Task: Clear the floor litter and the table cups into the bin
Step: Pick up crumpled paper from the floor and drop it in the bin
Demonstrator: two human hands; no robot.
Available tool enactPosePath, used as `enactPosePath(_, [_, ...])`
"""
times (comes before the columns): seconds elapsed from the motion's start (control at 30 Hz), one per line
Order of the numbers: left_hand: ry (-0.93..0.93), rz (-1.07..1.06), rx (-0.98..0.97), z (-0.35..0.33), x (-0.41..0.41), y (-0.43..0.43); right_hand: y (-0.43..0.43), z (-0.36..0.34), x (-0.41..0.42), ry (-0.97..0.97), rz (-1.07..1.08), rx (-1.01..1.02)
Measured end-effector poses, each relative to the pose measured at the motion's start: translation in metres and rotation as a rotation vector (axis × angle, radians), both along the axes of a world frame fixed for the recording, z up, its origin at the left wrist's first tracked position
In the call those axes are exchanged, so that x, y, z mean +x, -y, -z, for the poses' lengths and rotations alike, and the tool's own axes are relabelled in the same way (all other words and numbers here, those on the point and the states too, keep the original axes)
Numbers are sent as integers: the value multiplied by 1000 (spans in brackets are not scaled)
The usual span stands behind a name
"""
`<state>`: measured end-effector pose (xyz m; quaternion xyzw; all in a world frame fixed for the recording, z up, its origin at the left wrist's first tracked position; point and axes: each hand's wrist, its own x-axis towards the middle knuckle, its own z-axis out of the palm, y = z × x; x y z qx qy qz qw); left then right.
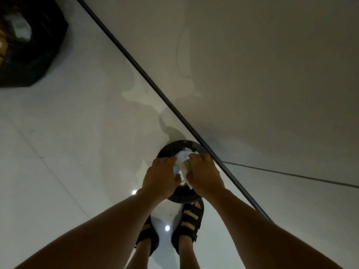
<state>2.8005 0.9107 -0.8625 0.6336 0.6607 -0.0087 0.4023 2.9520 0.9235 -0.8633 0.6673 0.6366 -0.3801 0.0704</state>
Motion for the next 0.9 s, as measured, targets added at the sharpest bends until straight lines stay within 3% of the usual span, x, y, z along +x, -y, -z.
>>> enactPosePath(0.17, [-140, 30, -63, 18, -26, 17, 8, 28, -15, -66, -31, -41])
enactPosePath(0.37, [-163, -14, -104, -42, -36, -5, 16, -22, 1, -37, -51, -96])
enactPosePath(0.6, [-180, 73, 65, -176, -24, -48, -2, -144, 12, -11, -60, -32])
enactPosePath(0.9, [-150, 305, 166, -360, 1, -9, 42, -350, 54, 43, 116, 125])
